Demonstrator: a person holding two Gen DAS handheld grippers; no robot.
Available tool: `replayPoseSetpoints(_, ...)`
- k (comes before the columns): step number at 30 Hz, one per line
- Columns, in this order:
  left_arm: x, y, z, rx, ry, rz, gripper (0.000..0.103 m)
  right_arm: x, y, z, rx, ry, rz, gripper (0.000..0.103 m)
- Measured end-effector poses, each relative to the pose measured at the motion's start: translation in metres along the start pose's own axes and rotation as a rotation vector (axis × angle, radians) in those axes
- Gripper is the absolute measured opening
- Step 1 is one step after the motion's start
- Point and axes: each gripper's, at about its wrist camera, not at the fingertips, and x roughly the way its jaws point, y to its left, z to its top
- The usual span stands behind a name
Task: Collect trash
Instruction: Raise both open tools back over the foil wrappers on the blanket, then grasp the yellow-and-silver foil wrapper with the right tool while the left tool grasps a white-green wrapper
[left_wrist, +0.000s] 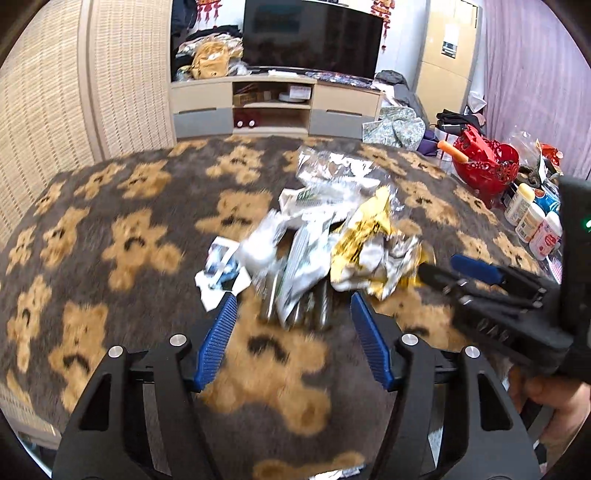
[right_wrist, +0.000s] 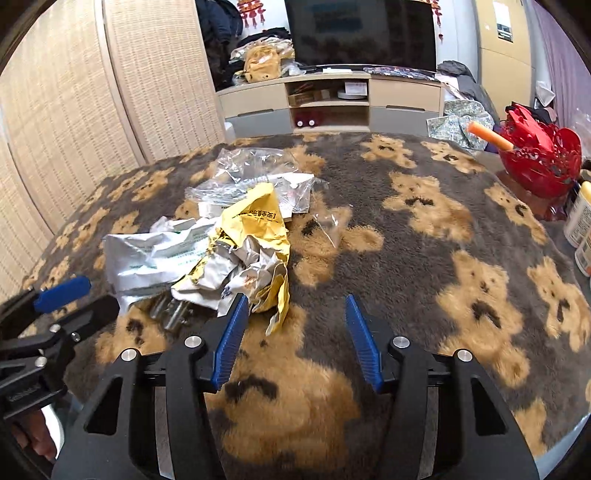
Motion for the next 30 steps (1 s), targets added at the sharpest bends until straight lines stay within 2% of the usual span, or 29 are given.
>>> replayPoseSetpoints(4,0.010,-0.003,0.010,0.004,-0.005,-0.007,0.057,0.011,0.002,0.003,0.015,0.012,0.029,0.056)
replayPoseSetpoints(7,0.017,-0.006,0.013,0.018,0.007,-0.008,0.042,0.015,0.005,0.004,0.007,0.010,0.040,0.056)
replayPoseSetpoints(9,0.022,-0.006,0.013,0.020,0.023,-0.015,0.021,0.019,0.007,0.005,0.001,0.021,0.049,0.055)
replayPoseSetpoints(10,0.025,-0.006,0.012,0.024,0.029,-0.012,0.015,0.022,0.007,0.005,-0.002,0.027,0.056,0.041)
replayPoseSetpoints(11,0.026,-0.007,0.011,0.027,0.032,-0.012,0.007,0.025,0.009,0.005,-0.010,0.039,0.064,0.023)
replayPoseSetpoints(14,0.024,-0.007,0.008,0.041,0.028,-0.008,0.005,0.024,0.017,0.003,-0.052,0.035,0.055,0.016)
replayPoseSetpoints(17,0.016,-0.007,0.008,0.046,0.011,-0.007,0.004,0.017,0.019,0.003,-0.060,0.026,0.044,0.014)
replayPoseSetpoints(25,-0.032,-0.012,0.012,0.053,-0.058,-0.001,0.004,-0.027,0.013,0.004,-0.055,-0.022,0.013,0.013)
replayPoseSetpoints(30,-0.067,-0.020,-0.001,0.063,-0.085,-0.008,0.004,-0.060,0.010,-0.004,-0.041,-0.045,0.024,0.013)
